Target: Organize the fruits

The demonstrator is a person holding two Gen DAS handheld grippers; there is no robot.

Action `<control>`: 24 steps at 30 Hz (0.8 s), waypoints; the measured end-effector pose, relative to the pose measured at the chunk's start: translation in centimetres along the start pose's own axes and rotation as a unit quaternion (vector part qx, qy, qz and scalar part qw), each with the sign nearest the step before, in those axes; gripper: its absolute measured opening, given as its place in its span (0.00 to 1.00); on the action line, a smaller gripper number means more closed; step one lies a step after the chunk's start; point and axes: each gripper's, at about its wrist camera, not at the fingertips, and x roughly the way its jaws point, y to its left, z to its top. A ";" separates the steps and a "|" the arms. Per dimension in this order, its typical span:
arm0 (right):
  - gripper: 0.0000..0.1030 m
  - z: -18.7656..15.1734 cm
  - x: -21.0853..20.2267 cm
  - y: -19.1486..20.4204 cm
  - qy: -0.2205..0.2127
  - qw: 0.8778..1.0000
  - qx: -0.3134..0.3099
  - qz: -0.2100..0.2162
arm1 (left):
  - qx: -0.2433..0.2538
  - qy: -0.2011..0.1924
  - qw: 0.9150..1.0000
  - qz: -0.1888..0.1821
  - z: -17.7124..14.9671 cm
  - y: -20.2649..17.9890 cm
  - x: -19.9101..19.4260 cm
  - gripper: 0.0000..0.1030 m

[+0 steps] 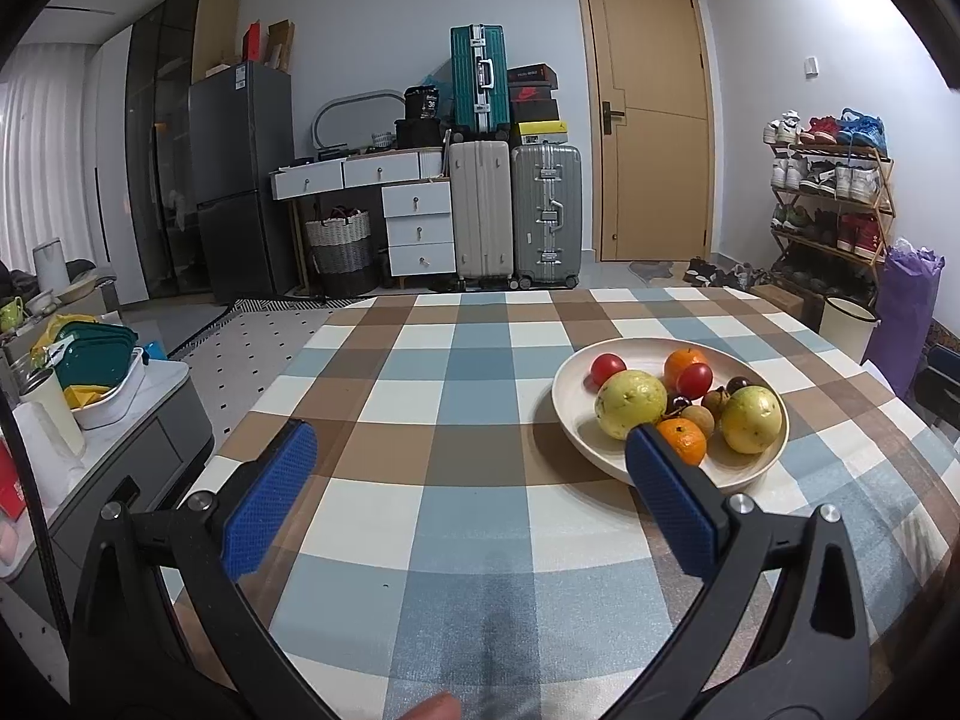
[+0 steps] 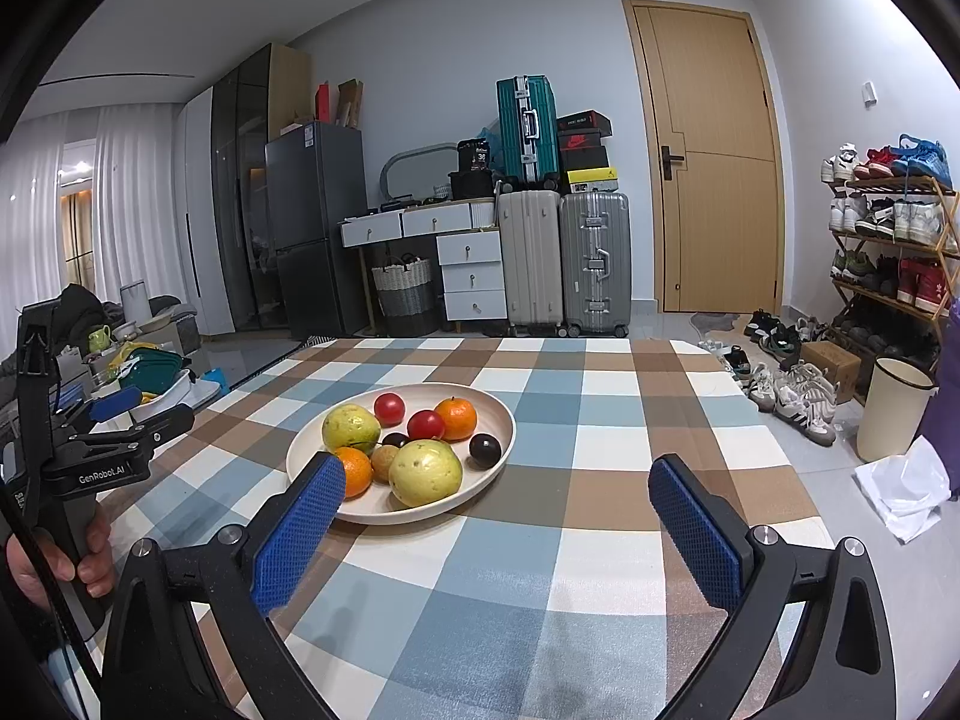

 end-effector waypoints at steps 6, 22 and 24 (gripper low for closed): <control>1.00 0.0 0.0 0.0 0.001 1.000 0.001 0.000 | -0.001 0.000 1.000 0.000 0.0 0.0 0.0 1.00; 1.00 0.1 0.0 0.0 0.001 1.000 0.001 0.000 | -0.003 0.006 1.000 -0.001 -0.3 0.0 0.1 1.00; 1.00 0.1 0.0 0.0 0.001 1.000 0.001 0.000 | -0.004 0.008 1.000 -0.002 -0.4 0.0 0.2 1.00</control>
